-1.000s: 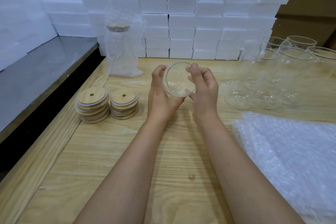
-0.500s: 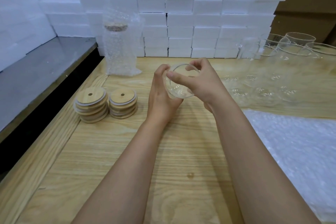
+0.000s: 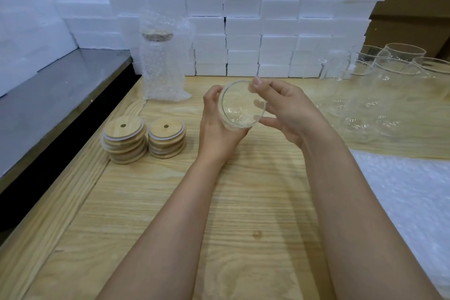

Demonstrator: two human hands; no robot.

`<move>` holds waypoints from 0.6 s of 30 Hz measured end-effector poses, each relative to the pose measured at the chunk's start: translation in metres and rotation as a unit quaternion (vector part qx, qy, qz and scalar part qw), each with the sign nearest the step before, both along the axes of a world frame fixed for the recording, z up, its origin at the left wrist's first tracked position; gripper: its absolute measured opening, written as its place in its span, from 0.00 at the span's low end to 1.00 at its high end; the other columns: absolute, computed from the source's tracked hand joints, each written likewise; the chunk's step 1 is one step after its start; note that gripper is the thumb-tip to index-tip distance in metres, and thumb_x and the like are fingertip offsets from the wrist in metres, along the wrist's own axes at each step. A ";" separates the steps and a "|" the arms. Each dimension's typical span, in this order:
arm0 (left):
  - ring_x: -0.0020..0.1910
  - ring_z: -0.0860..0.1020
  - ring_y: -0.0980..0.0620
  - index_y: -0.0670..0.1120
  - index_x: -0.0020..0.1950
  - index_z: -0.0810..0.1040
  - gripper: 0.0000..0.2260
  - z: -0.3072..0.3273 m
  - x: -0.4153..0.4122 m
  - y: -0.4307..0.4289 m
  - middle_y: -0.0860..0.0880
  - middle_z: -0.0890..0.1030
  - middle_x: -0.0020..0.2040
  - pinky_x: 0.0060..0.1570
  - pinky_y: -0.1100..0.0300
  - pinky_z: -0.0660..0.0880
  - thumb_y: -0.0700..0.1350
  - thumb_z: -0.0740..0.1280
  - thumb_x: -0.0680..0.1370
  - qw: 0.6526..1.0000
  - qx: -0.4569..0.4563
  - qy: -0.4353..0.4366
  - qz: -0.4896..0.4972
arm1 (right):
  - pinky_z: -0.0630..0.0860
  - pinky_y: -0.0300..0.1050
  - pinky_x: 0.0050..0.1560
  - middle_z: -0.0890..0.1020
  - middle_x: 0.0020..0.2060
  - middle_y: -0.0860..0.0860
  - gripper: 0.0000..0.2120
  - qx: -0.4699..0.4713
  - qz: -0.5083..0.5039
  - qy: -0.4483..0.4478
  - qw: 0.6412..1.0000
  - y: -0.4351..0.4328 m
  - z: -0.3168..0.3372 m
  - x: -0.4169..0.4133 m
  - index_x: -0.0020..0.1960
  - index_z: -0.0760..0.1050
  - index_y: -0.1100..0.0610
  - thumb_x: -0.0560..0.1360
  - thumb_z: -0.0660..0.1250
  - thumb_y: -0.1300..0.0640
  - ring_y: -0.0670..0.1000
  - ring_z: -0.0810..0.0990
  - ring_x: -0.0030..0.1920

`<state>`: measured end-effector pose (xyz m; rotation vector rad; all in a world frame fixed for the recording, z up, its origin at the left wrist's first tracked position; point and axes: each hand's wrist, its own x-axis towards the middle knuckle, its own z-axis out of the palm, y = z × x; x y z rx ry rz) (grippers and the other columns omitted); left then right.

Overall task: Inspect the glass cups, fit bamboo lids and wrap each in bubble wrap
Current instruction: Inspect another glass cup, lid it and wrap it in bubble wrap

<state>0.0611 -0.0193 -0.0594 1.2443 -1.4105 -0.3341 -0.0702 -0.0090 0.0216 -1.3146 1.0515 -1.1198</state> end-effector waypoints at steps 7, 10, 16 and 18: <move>0.50 0.72 0.70 0.48 0.67 0.60 0.38 0.000 0.003 0.001 0.62 0.72 0.57 0.44 0.78 0.67 0.40 0.79 0.65 0.999 0.009 0.028 -0.027 | 0.75 0.38 0.60 0.80 0.61 0.42 0.28 0.007 0.154 -0.011 0.988 -0.002 -0.003 -0.024 0.68 0.73 0.52 0.68 0.70 0.56 0.40 0.77 0.62; 0.50 0.70 0.77 0.50 0.67 0.60 0.38 -0.002 0.003 0.000 0.66 0.70 0.55 0.44 0.78 0.67 0.43 0.78 0.64 0.999 0.007 0.039 -0.032 | 0.70 0.44 0.67 0.76 0.65 0.42 0.35 -0.022 0.173 0.031 0.984 -0.003 -0.005 -0.024 0.71 0.69 0.52 0.65 0.72 0.58 0.44 0.72 0.68; 0.51 0.71 0.75 0.51 0.67 0.60 0.38 -0.002 0.002 0.000 0.63 0.71 0.56 0.44 0.80 0.65 0.48 0.79 0.65 0.999 -0.003 0.047 -0.009 | 0.76 0.40 0.59 0.78 0.63 0.43 0.33 -0.083 0.134 0.078 0.984 -0.007 -0.010 -0.014 0.64 0.72 0.49 0.63 0.78 0.67 0.46 0.72 0.68; 0.50 0.73 0.69 0.48 0.67 0.60 0.38 -0.002 0.002 -0.001 0.61 0.71 0.57 0.44 0.80 0.65 0.50 0.77 0.64 0.999 -0.011 0.040 -0.001 | 0.77 0.39 0.56 0.79 0.61 0.40 0.33 -0.093 0.111 0.096 0.985 -0.007 -0.011 -0.010 0.60 0.73 0.46 0.60 0.81 0.63 0.45 0.73 0.67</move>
